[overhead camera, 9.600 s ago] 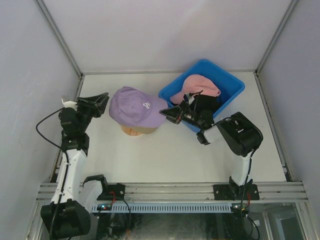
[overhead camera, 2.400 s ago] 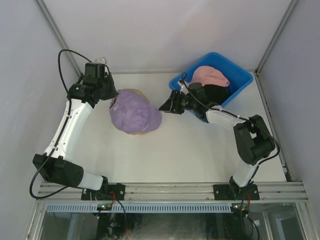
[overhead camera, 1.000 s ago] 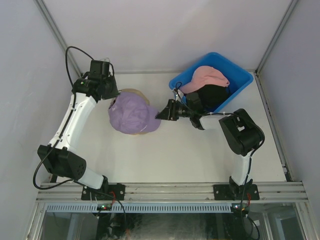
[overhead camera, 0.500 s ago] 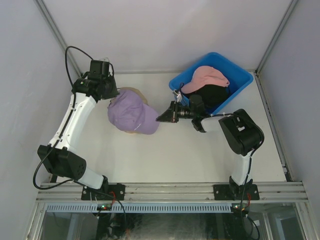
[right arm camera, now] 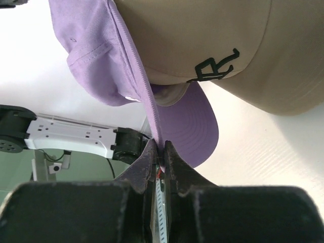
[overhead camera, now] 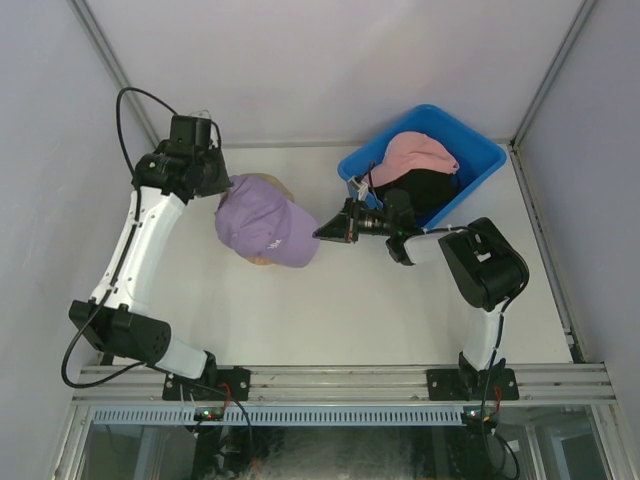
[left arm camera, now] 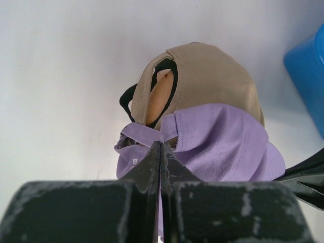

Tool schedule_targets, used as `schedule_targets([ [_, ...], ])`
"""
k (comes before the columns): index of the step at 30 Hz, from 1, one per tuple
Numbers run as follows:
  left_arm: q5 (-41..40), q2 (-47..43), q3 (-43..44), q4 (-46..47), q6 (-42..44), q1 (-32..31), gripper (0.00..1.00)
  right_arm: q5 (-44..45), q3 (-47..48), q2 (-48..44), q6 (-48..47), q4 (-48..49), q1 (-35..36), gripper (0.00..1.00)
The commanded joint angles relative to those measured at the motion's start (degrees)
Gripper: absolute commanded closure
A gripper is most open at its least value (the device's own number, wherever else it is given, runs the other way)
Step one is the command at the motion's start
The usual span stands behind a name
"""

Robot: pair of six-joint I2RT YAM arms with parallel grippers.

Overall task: Stack the hats
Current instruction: Stack the hat on the hat.

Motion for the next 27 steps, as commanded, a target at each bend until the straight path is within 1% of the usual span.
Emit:
schedule_targets([
  [1, -0.8, -3.6, 4.1, -0.8, -1.1, -0.6, 1.0, 0.4, -1.4, -1.2, 6.9, 7.9, -0.7, 1.0],
  [5, -0.5, -3.1, 5.3, -1.3, -2.1, -0.9, 1.0, -0.2, -2.6, -0.4, 12.8, 13.3, -1.5, 1.0],
  [10, -0.9, -0.5, 10.7, -4.7, -2.0, -1.9, 1.0, -1.1, -3.5, 0.6, 18.2, 18.7, -2.3, 1.0],
  [16, -1.5, 2.4, 16.1, -8.0, -2.1, -2.3, 1.0, -1.7, -3.6, 0.4, 18.8, 16.3, -2.7, 1.0],
  [19, -1.7, 3.6, 16.5, -8.7, -2.2, -2.3, 1.0, -1.6, -3.4, 1.2, 18.9, 14.7, -2.8, 1.0],
  [27, -2.0, 6.2, 17.5, -9.5, -2.3, -2.4, 1.0, -1.9, -3.2, 3.2, 21.4, 14.6, -4.6, 1.0],
])
